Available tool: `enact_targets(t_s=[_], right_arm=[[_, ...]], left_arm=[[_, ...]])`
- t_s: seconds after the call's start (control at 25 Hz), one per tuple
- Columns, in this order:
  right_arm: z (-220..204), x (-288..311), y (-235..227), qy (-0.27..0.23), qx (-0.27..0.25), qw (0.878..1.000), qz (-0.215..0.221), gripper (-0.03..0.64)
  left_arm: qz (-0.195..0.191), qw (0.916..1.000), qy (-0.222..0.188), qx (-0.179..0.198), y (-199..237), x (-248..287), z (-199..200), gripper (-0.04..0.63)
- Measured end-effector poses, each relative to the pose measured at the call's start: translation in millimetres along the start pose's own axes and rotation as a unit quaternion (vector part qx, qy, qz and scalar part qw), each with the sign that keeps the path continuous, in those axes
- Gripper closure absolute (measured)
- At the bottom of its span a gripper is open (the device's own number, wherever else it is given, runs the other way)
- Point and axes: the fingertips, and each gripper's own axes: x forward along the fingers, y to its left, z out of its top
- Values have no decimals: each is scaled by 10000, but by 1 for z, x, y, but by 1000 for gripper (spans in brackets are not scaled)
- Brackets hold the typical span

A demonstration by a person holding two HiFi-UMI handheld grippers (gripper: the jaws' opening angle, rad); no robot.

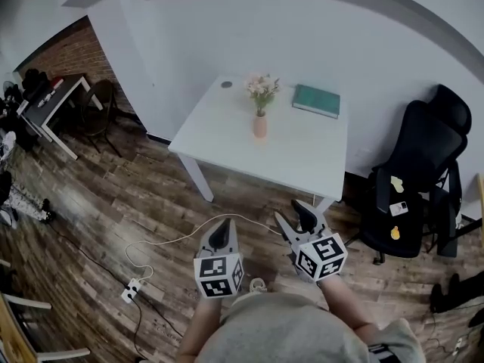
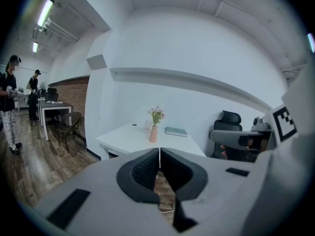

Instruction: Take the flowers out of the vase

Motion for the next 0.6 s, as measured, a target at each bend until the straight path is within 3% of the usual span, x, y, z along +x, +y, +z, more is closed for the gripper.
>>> enact_targets(t_s=[0.6], right_arm=[[7,62,-13,-14,-44,9999,-111,405]], left_arm=[[-134,9999,-19,-42,37,51,15,586]])
